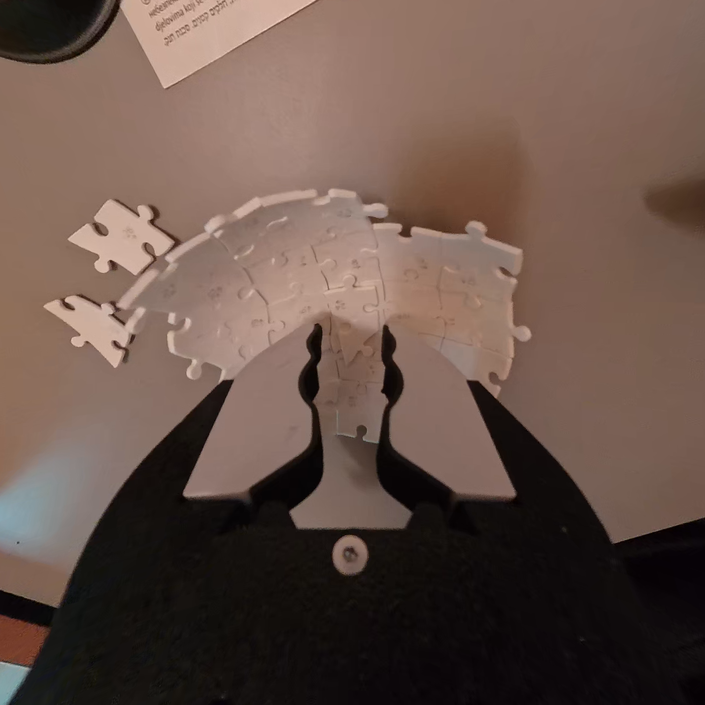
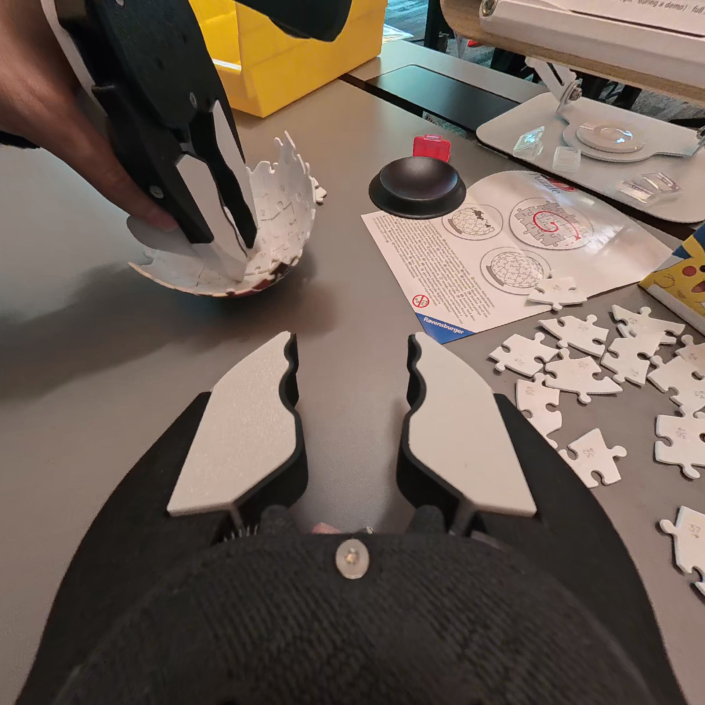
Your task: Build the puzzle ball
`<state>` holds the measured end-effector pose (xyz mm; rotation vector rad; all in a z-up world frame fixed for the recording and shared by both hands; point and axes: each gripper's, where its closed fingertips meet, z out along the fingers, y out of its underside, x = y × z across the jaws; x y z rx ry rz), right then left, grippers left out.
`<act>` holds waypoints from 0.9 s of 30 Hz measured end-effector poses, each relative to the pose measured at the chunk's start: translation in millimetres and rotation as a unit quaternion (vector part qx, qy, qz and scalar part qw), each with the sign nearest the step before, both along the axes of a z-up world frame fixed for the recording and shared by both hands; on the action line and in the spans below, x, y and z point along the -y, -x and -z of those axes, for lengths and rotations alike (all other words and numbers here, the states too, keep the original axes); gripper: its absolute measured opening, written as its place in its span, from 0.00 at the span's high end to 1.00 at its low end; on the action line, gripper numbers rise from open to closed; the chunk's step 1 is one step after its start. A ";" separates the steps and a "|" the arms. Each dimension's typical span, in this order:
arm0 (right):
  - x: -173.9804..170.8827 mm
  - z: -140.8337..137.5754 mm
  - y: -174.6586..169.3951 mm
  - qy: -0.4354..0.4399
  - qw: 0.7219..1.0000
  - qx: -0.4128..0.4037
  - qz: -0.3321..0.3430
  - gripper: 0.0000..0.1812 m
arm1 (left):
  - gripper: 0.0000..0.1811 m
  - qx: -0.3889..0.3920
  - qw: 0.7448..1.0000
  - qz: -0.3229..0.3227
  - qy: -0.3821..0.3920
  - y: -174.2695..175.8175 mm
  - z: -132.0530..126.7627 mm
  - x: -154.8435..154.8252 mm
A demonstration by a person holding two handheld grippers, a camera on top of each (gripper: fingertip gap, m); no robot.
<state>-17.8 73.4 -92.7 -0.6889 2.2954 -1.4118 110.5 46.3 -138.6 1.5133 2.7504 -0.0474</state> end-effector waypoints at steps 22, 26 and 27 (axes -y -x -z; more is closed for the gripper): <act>-0.6 0.5 -0.4 -0.002 1.000 0.001 -0.003 0.69 | 0.89 -0.053 0.998 -0.007 0.015 4.2 -12.4 6.4; -0.7 0.6 -0.4 -0.002 1.000 0.000 -0.003 0.69 | 0.85 -0.049 0.999 -0.016 0.000 7.4 -7.0 2.8; -0.7 0.7 -0.6 -0.002 1.000 -0.001 -0.003 0.69 | 0.85 -0.050 0.998 -0.022 -0.004 8.1 -5.7 2.1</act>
